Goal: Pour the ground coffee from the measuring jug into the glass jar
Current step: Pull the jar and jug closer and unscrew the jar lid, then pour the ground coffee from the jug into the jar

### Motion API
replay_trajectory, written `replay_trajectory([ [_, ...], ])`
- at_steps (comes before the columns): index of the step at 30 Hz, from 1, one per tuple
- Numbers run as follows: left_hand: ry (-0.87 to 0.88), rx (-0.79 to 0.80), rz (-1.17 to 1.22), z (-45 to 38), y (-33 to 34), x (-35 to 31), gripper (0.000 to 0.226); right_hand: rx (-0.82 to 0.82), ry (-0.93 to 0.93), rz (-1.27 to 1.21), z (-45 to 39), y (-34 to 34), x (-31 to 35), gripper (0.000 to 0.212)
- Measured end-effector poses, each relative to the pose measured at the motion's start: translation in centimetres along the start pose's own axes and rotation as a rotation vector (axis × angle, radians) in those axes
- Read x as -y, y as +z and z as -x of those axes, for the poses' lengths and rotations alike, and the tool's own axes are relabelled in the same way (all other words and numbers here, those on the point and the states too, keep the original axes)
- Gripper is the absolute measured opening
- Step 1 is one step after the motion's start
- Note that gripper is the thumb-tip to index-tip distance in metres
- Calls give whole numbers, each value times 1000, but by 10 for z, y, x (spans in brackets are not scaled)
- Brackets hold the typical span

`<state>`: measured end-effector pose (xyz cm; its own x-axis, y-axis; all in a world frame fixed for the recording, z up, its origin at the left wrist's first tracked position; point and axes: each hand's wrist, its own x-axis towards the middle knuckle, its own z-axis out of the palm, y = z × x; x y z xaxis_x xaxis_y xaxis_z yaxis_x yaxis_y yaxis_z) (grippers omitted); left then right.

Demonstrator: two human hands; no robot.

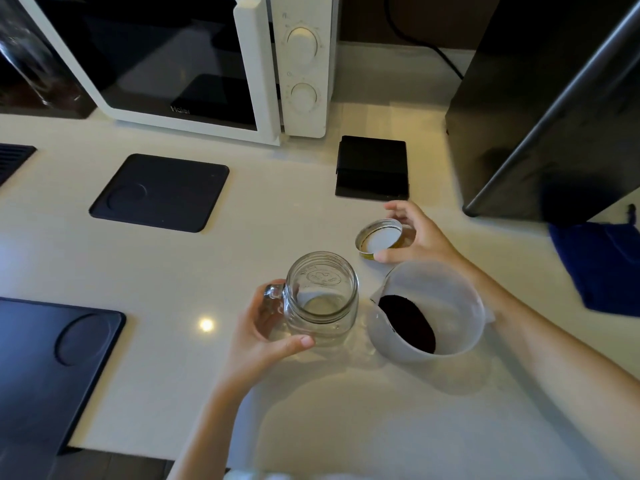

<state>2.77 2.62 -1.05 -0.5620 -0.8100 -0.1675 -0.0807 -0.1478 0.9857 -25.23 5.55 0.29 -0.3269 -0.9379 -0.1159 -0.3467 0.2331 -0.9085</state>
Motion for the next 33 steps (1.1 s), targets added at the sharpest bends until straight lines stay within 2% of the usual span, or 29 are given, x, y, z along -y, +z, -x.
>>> replay_trajectory([
  [8, 3, 18, 3, -1, -2, -1, 89, 31, -77, 330, 5, -2, -6, 72],
  [11, 15, 26, 10, 0, -2, -1, 89, 89, -40, 338, 8, -8, -2, 75],
  [13, 22, 32, 13, 0, -2, -1, 90, 73, 13, 231, 14, -15, 6, 75],
  [15, 26, 33, 21, 0, -1, -2, 93, -20, 28, 74, 24, -24, 17, 57],
  [18, 48, 29, 28, 0, -2, -1, 95, -226, -29, -125, 51, -36, 32, 11],
  [23, 96, 63, 29, -1, 0, 1, 94, -592, 8, -320, 105, -20, 28, 27],
  [27, 139, 44, 65, 0, -2, 3, 63, -652, 144, -452, 127, 7, 10, 26],
  [30, 179, -34, 60, 2, 2, 4, 54, -690, 168, -509, 132, 21, 9, 24],
  [32, 155, -77, 110, 0, 4, 4, 38, -745, 210, -525, 131, 27, 10, 29],
  [33, 141, -99, 146, -3, 4, 5, 37, -776, 247, -541, 130, 29, 10, 32],
])
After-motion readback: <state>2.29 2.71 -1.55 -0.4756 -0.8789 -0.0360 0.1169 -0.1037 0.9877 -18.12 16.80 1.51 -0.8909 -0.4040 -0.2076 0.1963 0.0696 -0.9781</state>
